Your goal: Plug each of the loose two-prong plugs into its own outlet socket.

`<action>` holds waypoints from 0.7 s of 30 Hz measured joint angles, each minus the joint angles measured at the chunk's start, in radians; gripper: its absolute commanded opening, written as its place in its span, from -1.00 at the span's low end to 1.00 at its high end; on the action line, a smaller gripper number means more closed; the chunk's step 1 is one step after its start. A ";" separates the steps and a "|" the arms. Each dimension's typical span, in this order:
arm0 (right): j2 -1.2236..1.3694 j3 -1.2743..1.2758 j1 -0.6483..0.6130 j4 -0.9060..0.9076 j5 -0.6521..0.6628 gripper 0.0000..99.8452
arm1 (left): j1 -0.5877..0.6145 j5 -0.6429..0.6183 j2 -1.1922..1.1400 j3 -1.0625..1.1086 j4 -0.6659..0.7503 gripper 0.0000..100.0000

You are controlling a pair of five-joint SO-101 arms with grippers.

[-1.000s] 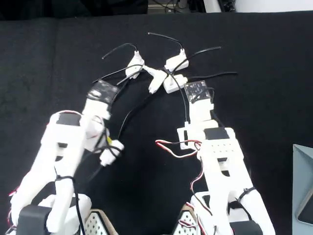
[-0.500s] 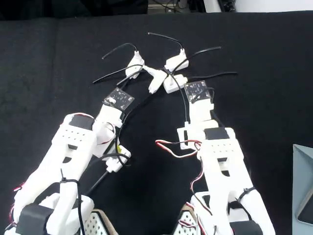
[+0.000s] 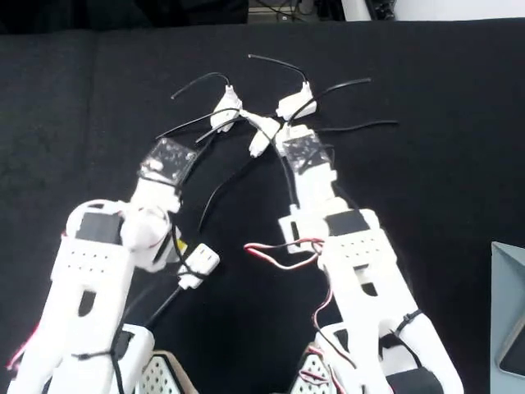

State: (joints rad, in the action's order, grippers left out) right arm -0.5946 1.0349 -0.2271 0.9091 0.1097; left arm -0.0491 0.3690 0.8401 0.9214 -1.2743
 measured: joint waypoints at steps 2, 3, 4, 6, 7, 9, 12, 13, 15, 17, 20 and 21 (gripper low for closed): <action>0.000 -0.012 -0.026 0.000 0.000 -0.98 | -0.021 0.000 0.051 0.063 0.000 -0.44; 0.000 -0.018 -0.031 0.000 0.000 -0.98 | -0.044 0.000 0.071 0.092 0.002 -0.42; 0.000 -0.021 -0.032 0.000 0.002 -0.98 | -0.060 0.000 0.080 0.118 0.009 -0.42; 0.000 -0.023 -0.032 0.000 0.002 -0.98 | -0.078 -0.018 0.084 0.157 0.041 -0.42; -0.005 -0.023 -0.032 0.000 0.002 -0.98 | -0.087 -0.026 0.083 0.173 0.064 -0.42; -0.037 -0.023 -0.032 0.002 0.002 -0.98 | -0.098 -0.031 0.057 0.178 0.107 -0.42; -0.123 -0.023 -0.032 0.049 0.002 -0.98 | -0.100 -0.032 -0.025 0.178 0.160 -0.42; -0.158 -0.023 -0.032 0.068 0.002 -0.98 | -0.100 -0.032 -0.058 0.178 0.173 -0.42; -0.235 -0.023 -0.032 0.095 0.002 -0.98 | -0.114 -0.035 -0.140 0.175 0.195 -0.43; -0.310 -0.008 -0.032 0.098 0.002 -0.98 | -0.144 -0.032 -0.224 0.169 0.216 -0.44; -0.400 0.049 -0.032 0.101 0.002 -0.97 | -0.206 -0.032 -0.334 0.149 0.250 -0.52; -0.422 0.064 -0.034 0.101 0.002 -0.97 | -0.218 -0.032 -0.364 0.138 0.261 -0.55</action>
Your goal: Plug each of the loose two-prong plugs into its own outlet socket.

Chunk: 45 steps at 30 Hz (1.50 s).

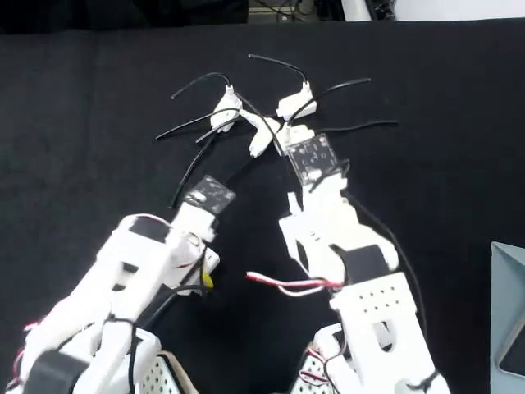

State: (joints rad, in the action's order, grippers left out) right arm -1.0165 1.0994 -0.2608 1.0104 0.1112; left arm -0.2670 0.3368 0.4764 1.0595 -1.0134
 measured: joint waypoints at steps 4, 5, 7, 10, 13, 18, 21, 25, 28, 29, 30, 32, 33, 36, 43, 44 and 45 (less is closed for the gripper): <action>-0.049 0.028 0.000 0.000 0.000 -0.97 | -0.011 0.040 -0.104 -0.048 0.038 -0.67; -0.052 0.028 0.000 0.000 0.000 -0.97 | -0.012 0.069 -0.124 -0.055 0.048 -0.70; -0.055 0.028 0.000 0.000 0.000 -0.97 | -0.015 0.127 -0.160 -0.075 0.064 -0.69; -0.057 0.028 0.000 0.000 0.000 -0.97 | -0.015 0.187 -0.192 -0.103 0.074 -0.57; -0.057 0.028 0.000 0.000 0.000 -0.97 | -0.015 0.262 -0.199 -0.117 0.081 -0.52; -0.057 0.028 0.000 0.000 0.000 -0.97 | 0.009 0.322 -0.157 -0.144 0.095 -0.50; -0.057 0.028 0.000 0.000 0.000 -0.97 | 0.041 0.328 -0.083 -0.160 0.081 -0.44; -0.057 0.029 0.000 0.000 0.000 -0.97 | 0.077 0.330 0.063 -0.169 -0.006 -0.45; -0.057 0.029 0.000 0.000 0.000 -0.97 | 0.115 0.305 0.209 -0.169 -0.043 -0.45; -0.063 0.029 0.000 0.006 0.000 -0.97 | 0.135 0.281 0.261 -0.169 -0.046 -0.45; -0.074 0.026 0.000 0.020 0.000 -0.97 | 0.157 0.249 0.307 -0.169 -0.049 -0.45; -0.103 0.008 -0.002 0.052 0.000 -0.97 | 0.195 0.181 0.399 -0.169 -0.057 -0.45; -0.120 -0.005 -0.014 0.069 0.000 -0.97 | 0.209 0.144 0.439 -0.169 -0.060 -0.45; -0.173 -0.035 -0.078 0.109 0.000 -0.98 | 0.232 0.034 0.546 -0.155 -0.060 -0.45; -0.209 -0.035 -0.318 0.121 0.000 -0.98 | 0.230 -0.172 0.698 -0.086 -0.060 -0.45; -0.209 -0.035 -0.342 0.121 0.000 -0.98 | 0.229 -0.192 0.715 -0.075 -0.060 -0.45; -0.209 -0.035 -0.368 0.121 0.000 -0.98 | 0.218 -0.210 0.732 -0.066 -0.060 -0.45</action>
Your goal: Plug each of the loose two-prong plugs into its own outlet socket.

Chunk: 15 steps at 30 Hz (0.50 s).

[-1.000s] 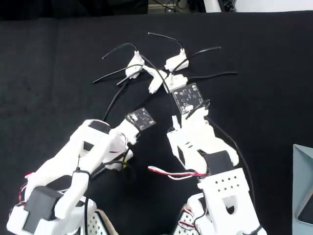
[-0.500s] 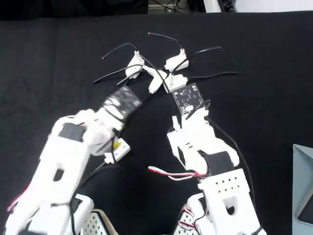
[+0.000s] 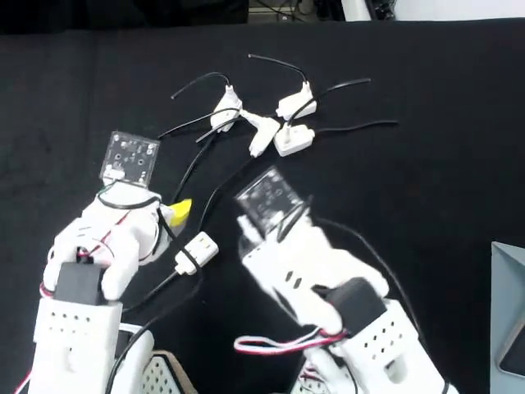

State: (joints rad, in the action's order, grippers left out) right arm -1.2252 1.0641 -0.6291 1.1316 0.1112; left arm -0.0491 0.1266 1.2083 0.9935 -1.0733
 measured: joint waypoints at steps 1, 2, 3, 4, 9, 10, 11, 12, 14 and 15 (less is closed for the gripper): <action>-0.002 0.000 -0.025 0.000 0.000 -0.98 | -0.018 -0.011 0.020 0.014 0.000 -0.45; -0.002 0.000 -0.049 0.000 0.000 -0.98 | -0.038 -0.017 0.038 0.026 0.000 -0.45; -0.002 0.000 -0.075 0.000 0.000 -0.98 | -0.060 -0.021 0.058 0.038 0.000 -0.45; -0.002 0.000 -0.097 0.000 0.000 -0.98 | -0.084 -0.026 0.081 0.051 0.000 -0.45; -0.002 0.000 -0.149 0.000 -0.002 -0.98 | -0.189 -0.054 0.212 0.097 -0.011 -0.45; -0.002 0.000 -0.149 0.000 -0.002 -0.98 | -0.206 -0.054 0.238 0.098 -0.025 -0.45; -0.002 0.000 -0.149 0.000 -0.002 -0.98 | -0.224 -0.054 0.265 0.098 -0.040 -0.45; -0.002 0.000 -0.149 -0.002 -0.002 -0.98 | -0.242 -0.054 0.292 0.098 -0.057 -0.45; -0.002 0.000 -0.149 -0.012 0.000 -0.98 | -0.276 -0.054 0.336 0.101 -0.084 -0.45; -0.002 0.000 -0.149 -0.021 0.000 -0.98 | -0.288 -0.057 0.358 0.104 -0.098 -0.45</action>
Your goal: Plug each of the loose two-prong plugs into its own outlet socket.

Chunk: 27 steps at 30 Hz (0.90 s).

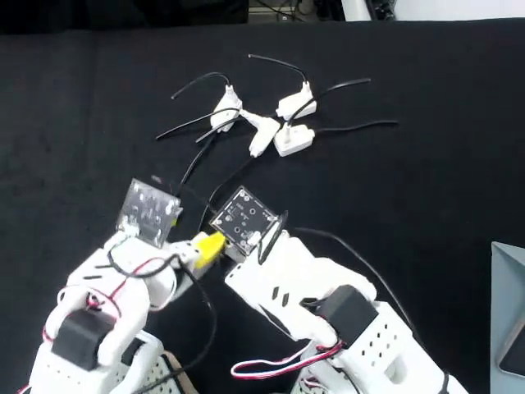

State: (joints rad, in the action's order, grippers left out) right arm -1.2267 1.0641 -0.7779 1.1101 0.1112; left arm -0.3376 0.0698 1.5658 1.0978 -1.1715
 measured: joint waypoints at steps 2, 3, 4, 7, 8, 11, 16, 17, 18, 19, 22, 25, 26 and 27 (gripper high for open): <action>0.000 0.000 0.000 -0.011 0.000 -0.98 | -0.018 0.002 0.028 0.000 -0.020 -0.45; 0.000 0.000 0.000 -0.014 0.000 -0.98 | -0.023 0.002 0.037 0.000 -0.029 -0.45; 0.000 0.000 0.000 -0.015 0.000 -0.98 | -0.026 0.002 0.044 0.000 -0.037 -0.45; 0.000 0.000 0.000 -0.015 0.000 -0.98 | -0.028 0.002 0.055 0.000 -0.048 -0.45; 0.000 0.000 0.000 -0.015 0.000 -0.98 | -0.031 0.002 0.055 0.000 -0.048 -0.45; 0.000 0.000 0.000 -0.015 0.000 -0.98 | -0.032 0.023 0.057 0.000 -0.048 -0.45; 0.000 0.002 0.000 -0.015 0.000 -0.98 | -0.080 0.054 0.058 0.029 -0.046 -0.45; 0.000 0.003 0.000 -0.015 0.000 -0.98 | -0.084 0.057 0.060 0.034 -0.041 -0.45; 0.000 0.003 0.000 -0.015 0.000 -0.98 | -0.084 0.060 0.060 0.034 -0.040 -0.45; 0.000 0.003 0.000 -0.015 0.002 -0.98 | -0.078 0.063 0.060 0.034 -0.040 -0.45; 0.000 0.023 -0.002 -0.035 0.002 -0.98 | 0.000 0.068 0.058 0.035 -0.060 -0.45; 0.026 0.049 -0.002 -0.100 0.000 -0.98 | 0.129 0.068 0.058 0.026 -0.092 -0.45; 0.044 0.061 -0.002 -0.127 -0.002 -0.98 | 0.173 0.068 0.058 0.020 -0.106 -0.45; 0.074 0.071 -0.002 -0.158 -0.002 -0.98 | 0.219 0.069 0.058 0.017 -0.115 -0.45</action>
State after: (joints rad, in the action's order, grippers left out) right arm -1.1531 1.1347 -0.7795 0.9521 0.1097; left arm -0.1181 0.1389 1.6241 1.1147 -1.2866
